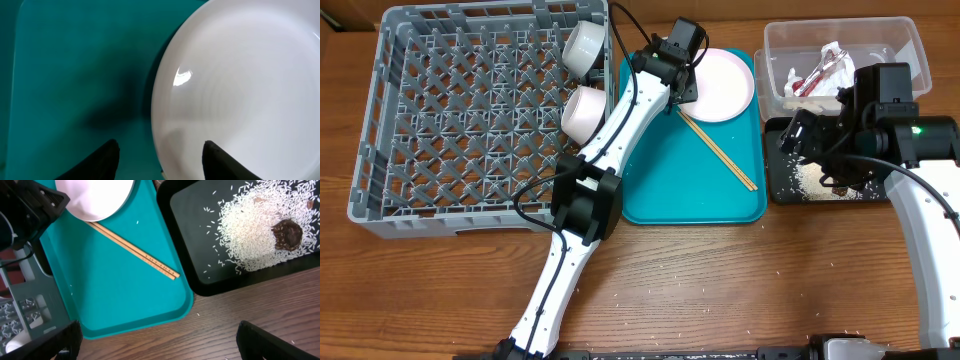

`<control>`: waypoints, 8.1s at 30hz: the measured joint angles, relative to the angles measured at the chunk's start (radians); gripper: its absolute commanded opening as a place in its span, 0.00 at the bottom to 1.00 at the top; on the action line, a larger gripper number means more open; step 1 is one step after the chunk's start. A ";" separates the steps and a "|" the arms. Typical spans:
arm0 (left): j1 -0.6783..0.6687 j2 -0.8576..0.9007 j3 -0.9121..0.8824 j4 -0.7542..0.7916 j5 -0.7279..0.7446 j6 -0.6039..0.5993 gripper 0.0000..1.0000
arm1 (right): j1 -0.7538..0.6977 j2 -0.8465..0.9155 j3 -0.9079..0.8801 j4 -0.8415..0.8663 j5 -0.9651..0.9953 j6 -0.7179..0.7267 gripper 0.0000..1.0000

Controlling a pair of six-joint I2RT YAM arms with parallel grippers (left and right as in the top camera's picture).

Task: Sort waste into correct bins and load items into the dishwasher
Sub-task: 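Grasp the edge of the large white plate with the left gripper, then stand the large white plate upright in the dish rack with the left gripper, then move the left gripper over the wooden chopsticks on the teal tray, then lower the left gripper and close it on the chopsticks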

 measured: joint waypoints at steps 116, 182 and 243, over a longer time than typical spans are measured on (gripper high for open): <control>0.262 -0.196 0.027 -0.270 -1.112 0.396 0.04 | 0.000 0.000 0.000 0.001 0.000 0.000 1.00; -0.046 -0.284 0.021 -0.379 0.070 0.121 0.93 | 0.000 0.000 0.000 0.001 0.000 0.000 1.00; -0.190 -0.026 0.018 -0.264 -0.033 -0.162 0.63 | 0.000 0.000 0.000 0.001 0.000 0.000 1.00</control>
